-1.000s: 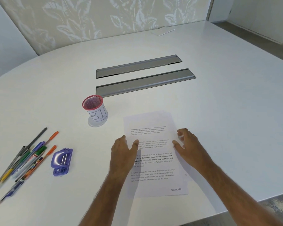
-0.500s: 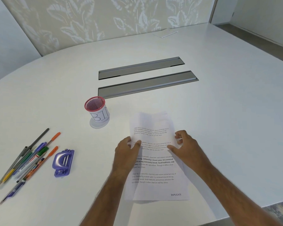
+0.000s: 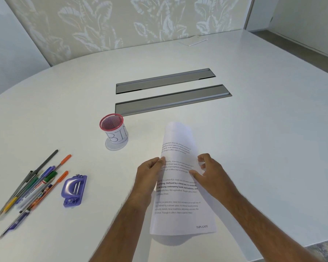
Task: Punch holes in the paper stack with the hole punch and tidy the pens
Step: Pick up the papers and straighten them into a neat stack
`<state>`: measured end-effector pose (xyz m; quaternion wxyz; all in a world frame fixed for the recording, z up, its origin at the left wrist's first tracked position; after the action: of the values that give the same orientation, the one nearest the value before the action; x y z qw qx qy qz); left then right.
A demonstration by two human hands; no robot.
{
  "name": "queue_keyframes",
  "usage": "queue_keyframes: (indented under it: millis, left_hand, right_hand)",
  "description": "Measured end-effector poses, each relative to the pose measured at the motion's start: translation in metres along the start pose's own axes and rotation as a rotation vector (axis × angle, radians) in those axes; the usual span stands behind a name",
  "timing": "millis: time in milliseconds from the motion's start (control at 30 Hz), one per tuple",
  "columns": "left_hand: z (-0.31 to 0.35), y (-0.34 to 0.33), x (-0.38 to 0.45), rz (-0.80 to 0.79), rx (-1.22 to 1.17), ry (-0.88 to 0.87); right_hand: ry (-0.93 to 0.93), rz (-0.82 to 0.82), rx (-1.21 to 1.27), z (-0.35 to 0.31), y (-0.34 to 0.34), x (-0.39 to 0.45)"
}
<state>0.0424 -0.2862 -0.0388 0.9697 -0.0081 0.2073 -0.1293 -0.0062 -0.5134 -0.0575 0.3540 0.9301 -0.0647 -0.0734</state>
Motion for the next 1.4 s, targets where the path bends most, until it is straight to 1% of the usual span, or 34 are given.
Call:
queue_keyframes:
  millis: [133, 267, 400, 500, 567, 700, 833, 933, 1067, 1133, 1233, 1333, 1400]
  left_hand:
    - [0.001, -0.001, 0.002, -0.019, -0.037, 0.037]
    - [-0.008, -0.005, 0.002, -0.088, -0.224, 0.159]
    - [-0.011, -0.004, 0.003, -0.107, -0.373, 0.201]
    - [-0.007, -0.011, 0.004, -0.237, -0.447, 0.199]
    - [-0.006, -0.008, 0.006, -0.245, -0.42, 0.187]
    - [-0.006, 0.017, 0.016, -0.086, -0.25, 0.113]
    - [-0.006, 0.036, 0.021, 0.004, -0.165, 0.054]
    - [-0.005, 0.045, 0.02, 0.04, -0.115, 0.024]
    - [-0.002, 0.052, 0.015, 0.064, 0.028, 0.007]
    - [0.0, 0.054, 0.014, 0.073, 0.07, 0.0]
    - [0.01, 0.056, 0.01, 0.052, 0.134, -0.031]
    - [0.026, 0.054, 0.006, -0.027, 0.177, -0.094]
    - [0.038, 0.052, 0.002, -0.079, 0.166, -0.144]
  right_hand:
    - [-0.004, 0.003, -0.009, -0.001, 0.001, -0.001]
    - [-0.011, 0.005, -0.005, -0.002, 0.002, -0.001]
    - [-0.01, 0.009, -0.001, -0.004, 0.001, 0.0]
    - [-0.009, 0.004, -0.006, -0.005, 0.0, 0.002]
    - [-0.012, 0.0, -0.006, -0.005, 0.0, 0.003]
    - [-0.01, 0.005, 0.001, -0.006, -0.001, 0.005]
    - [-0.003, 0.025, -0.003, -0.008, -0.001, 0.005]
    - [0.014, 0.025, -0.001, -0.011, -0.002, 0.005]
    - [0.03, 0.023, 0.025, -0.017, -0.003, 0.006]
    - [0.004, 0.035, 0.084, -0.016, 0.001, 0.008]
    - [-0.072, 0.061, 0.26, -0.008, 0.006, 0.012]
    - [-0.118, 0.074, 0.384, -0.004, 0.01, 0.019]
    - [-0.146, 0.059, 0.561, -0.007, 0.009, 0.023]
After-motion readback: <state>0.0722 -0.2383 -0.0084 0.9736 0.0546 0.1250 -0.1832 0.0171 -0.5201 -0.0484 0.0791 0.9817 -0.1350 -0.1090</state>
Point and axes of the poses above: each hand's wrist, its own x-axis towards the middle knuckle, its own y-axis out of the back of the hand, z = x × y, the point moved 9 cm from there along x, towards the middle knuckle, and after that the axes turned 5 degrees about -z, right-handed, at the moved point
